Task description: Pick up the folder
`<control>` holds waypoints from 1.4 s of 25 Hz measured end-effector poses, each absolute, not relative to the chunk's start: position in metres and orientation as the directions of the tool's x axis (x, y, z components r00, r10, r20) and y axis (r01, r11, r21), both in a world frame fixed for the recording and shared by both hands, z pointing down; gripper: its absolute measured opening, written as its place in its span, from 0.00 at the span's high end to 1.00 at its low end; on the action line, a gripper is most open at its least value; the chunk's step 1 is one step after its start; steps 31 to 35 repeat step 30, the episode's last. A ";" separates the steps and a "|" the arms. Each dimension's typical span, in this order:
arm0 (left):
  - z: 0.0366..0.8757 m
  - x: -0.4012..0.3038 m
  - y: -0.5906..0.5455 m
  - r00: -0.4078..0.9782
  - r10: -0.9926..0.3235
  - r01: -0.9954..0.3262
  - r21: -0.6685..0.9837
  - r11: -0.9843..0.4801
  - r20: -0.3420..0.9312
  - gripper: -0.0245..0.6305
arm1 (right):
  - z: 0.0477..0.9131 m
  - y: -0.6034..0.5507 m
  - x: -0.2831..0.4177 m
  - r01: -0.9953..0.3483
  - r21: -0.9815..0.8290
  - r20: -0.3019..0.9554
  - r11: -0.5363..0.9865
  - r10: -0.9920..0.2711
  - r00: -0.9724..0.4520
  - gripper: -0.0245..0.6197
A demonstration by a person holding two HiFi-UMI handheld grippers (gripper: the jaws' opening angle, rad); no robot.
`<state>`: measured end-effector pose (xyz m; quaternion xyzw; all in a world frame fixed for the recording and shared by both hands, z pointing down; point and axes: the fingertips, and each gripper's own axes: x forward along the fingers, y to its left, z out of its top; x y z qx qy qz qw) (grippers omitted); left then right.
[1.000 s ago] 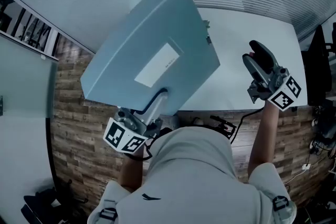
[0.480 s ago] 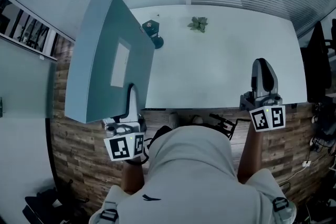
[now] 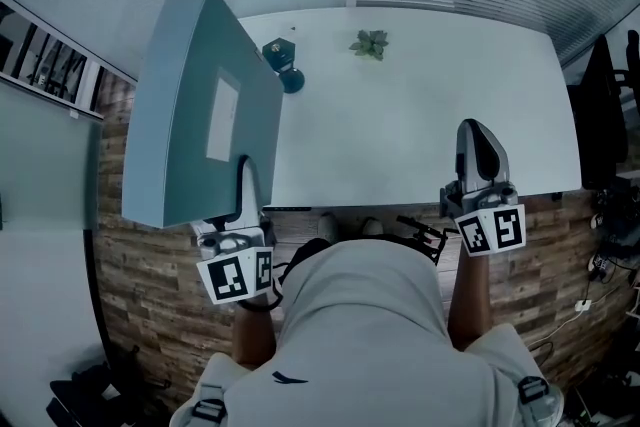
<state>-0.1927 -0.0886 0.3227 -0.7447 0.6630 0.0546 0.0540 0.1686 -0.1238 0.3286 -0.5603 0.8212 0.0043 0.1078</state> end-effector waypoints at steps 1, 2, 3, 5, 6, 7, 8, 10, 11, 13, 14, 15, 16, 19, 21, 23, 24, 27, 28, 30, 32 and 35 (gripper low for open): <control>0.323 -0.192 -0.089 0.114 -0.982 -0.993 -0.009 -0.114 -0.153 0.51 | 0.329 -0.125 0.169 -0.922 -0.112 -0.178 0.371 -0.920 -0.349 0.96; 0.323 -0.190 -0.090 0.114 -0.982 -0.994 -0.013 -0.113 -0.154 0.52 | 0.329 -0.125 0.169 -0.922 -0.111 -0.175 0.370 -0.921 -0.348 0.96; 0.323 -0.189 -0.090 0.116 -0.981 -0.993 -0.020 -0.114 -0.154 0.52 | 0.329 -0.126 0.170 -0.924 -0.110 -0.173 0.367 -0.922 -0.346 0.96; 0.325 -0.187 -0.091 0.124 -0.981 -0.992 -0.029 -0.121 -0.152 0.52 | 0.329 -0.128 0.171 -0.930 -0.104 -0.170 0.353 -0.927 -0.333 0.96; 0.326 -0.186 -0.092 0.128 -0.980 -0.992 -0.029 -0.125 -0.149 0.52 | 0.330 -0.128 0.171 -0.934 -0.097 -0.168 0.343 -0.931 -0.324 0.96; 0.327 -0.185 -0.092 0.131 -0.980 -0.991 -0.027 -0.128 -0.147 0.52 | 0.330 -0.129 0.172 -0.938 -0.089 -0.165 0.336 -0.933 -0.318 0.96; 0.328 -0.185 -0.093 0.132 -0.981 -0.991 -0.024 -0.130 -0.144 0.52 | 0.331 -0.130 0.172 -0.940 -0.084 -0.163 0.332 -0.935 -0.316 0.96; 0.330 -0.184 -0.094 0.133 -0.981 -0.991 -0.016 -0.132 -0.139 0.52 | 0.331 -0.131 0.173 -0.939 -0.083 -0.160 0.333 -0.935 -0.317 0.96; 0.331 -0.184 -0.095 0.133 -0.982 -0.991 -0.012 -0.133 -0.137 0.52 | 0.332 -0.132 0.173 -0.938 -0.083 -0.158 0.335 -0.934 -0.320 0.96; 0.332 -0.183 -0.097 0.133 -0.982 -0.991 -0.005 -0.133 -0.135 0.52 | 0.333 -0.134 0.172 -0.937 -0.084 -0.154 0.340 -0.933 -0.325 0.96; 0.332 -0.184 -0.097 0.133 -0.982 -0.991 -0.004 -0.134 -0.134 0.52 | 0.333 -0.135 0.172 -0.936 -0.085 -0.152 0.342 -0.933 -0.327 0.96; 0.332 -0.184 -0.098 0.134 -0.982 -0.991 -0.003 -0.135 -0.133 0.52 | 0.333 -0.136 0.172 -0.936 -0.086 -0.151 0.341 -0.933 -0.326 0.96; 0.333 -0.184 -0.099 0.136 -0.982 -0.991 -0.004 -0.137 -0.132 0.52 | 0.334 -0.137 0.171 -0.936 -0.087 -0.150 0.340 -0.934 -0.325 0.96; 0.335 -0.183 -0.102 0.142 -0.982 -0.990 -0.004 -0.143 -0.127 0.52 | 0.335 -0.140 0.170 -0.936 -0.086 -0.148 0.341 -0.934 -0.326 0.96; 0.335 -0.183 -0.103 0.144 -0.981 -0.989 -0.002 -0.145 -0.126 0.52 | 0.335 -0.141 0.169 -0.935 -0.085 -0.146 0.344 -0.933 -0.330 0.96; 0.336 -0.183 -0.103 0.145 -0.981 -0.989 0.000 -0.146 -0.126 0.52 | 0.336 -0.141 0.168 -0.934 -0.086 -0.145 0.346 -0.932 -0.332 0.96; 0.336 -0.184 -0.103 0.144 -0.982 -0.989 0.000 -0.145 -0.125 0.52 | 0.336 -0.141 0.168 -0.934 -0.087 -0.144 0.346 -0.932 -0.332 0.96; 0.337 -0.185 -0.104 0.142 -0.983 -0.990 -0.001 -0.143 -0.121 0.52 | 0.337 -0.142 0.169 -0.934 -0.092 -0.141 0.345 -0.933 -0.331 0.96; 0.338 -0.185 -0.105 0.141 -0.983 -0.990 -0.002 -0.142 -0.121 0.52 | 0.338 -0.143 0.169 -0.934 -0.095 -0.140 0.345 -0.933 -0.331 0.96; 0.338 -0.186 -0.105 0.141 -0.983 -0.990 -0.003 -0.142 -0.121 0.52 | 0.339 -0.144 0.169 -0.934 -0.101 -0.139 0.344 -0.934 -0.329 0.96; 0.338 -0.186 -0.105 0.141 -0.983 -0.990 -0.003 -0.142 -0.121 0.52 | 0.339 -0.144 0.169 -0.934 -0.101 -0.139 0.344 -0.934 -0.329 0.96; 0.338 -0.186 -0.105 0.141 -0.983 -0.990 -0.003 -0.142 -0.121 0.52 | 0.339 -0.144 0.169 -0.934 -0.101 -0.139 0.344 -0.934 -0.329 0.96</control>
